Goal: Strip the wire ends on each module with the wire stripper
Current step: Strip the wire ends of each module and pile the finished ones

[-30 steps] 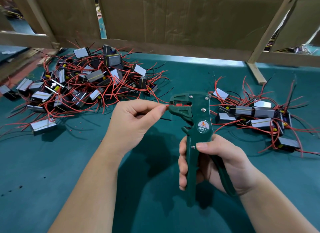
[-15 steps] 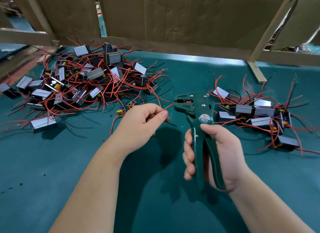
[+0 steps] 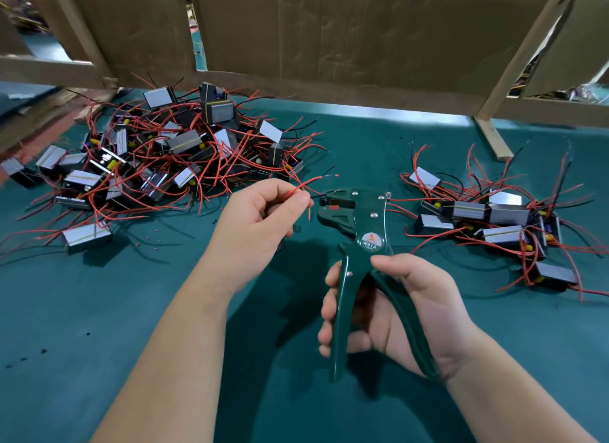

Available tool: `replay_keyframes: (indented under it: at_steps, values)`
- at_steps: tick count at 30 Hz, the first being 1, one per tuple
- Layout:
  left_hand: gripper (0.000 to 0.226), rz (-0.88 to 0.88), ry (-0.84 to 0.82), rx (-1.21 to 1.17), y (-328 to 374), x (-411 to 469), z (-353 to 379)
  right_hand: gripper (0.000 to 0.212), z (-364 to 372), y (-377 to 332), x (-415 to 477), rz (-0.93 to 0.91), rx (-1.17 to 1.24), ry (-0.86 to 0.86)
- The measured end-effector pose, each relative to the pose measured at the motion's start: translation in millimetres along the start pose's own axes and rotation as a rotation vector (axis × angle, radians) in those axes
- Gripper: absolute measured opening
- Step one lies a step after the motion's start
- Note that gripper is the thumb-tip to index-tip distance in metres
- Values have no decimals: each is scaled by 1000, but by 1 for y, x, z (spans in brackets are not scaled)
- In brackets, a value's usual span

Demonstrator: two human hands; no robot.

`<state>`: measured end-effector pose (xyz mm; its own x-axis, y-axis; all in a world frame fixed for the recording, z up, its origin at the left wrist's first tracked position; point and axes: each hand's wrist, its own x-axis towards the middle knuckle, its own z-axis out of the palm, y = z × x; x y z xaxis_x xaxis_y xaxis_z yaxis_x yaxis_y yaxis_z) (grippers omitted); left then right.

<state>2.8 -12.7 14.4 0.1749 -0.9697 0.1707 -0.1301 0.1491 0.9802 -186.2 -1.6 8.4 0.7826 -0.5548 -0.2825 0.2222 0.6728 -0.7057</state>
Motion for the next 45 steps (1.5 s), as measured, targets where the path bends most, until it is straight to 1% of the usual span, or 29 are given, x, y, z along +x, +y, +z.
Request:
replay_keyframes:
  at_steps: [3, 8, 11, 16, 19, 22, 27, 29, 30, 33, 38, 40, 45]
  values:
    - [17, 11, -8, -16, 1, -1, 0, 47, 1, 3, 1, 0, -16, -48]
    - [24, 55, 34, 23, 1, -2, 0, 45, 1, 2, 1, -23, -26, -9]
    - [21, 86, 46, 3, 3, -3, -1, 44, 1, 1, 0, -23, -42, -14]
    - [18, 68, 72, -22, 2, -3, -2, 42, 0, 1, -2, -21, -60, -38]
    - [26, 59, 86, -25, 3, -2, -2, 43, -1, 1, -2, -24, -77, -37]
    - [31, 54, 83, -14, 3, -2, -3, 44, -1, 2, -1, -39, -97, -16]
    - [31, 32, 85, 10, 4, -3, -3, 41, -1, 3, -1, -66, -213, 45]
    - [31, 42, 86, 11, 5, -3, -3, 45, 0, 3, -1, -68, -227, 53]
    - [30, 46, 87, 8, 5, -3, -3, 44, 0, 3, -1, -70, -228, 57]
    - [28, 52, 92, 7, 6, -3, -4, 32, 0, 4, 0, -73, -223, 67]
    - [28, 56, 100, 12, 5, -3, -5, 35, 1, 2, -1, -63, -190, 47]
    - [29, 57, 101, 14, 5, -3, -4, 30, 1, 3, -1, -62, -190, 62]
    - [28, 70, 88, 15, 4, -3, -3, 26, 1, 2, 0, -70, -197, 69]
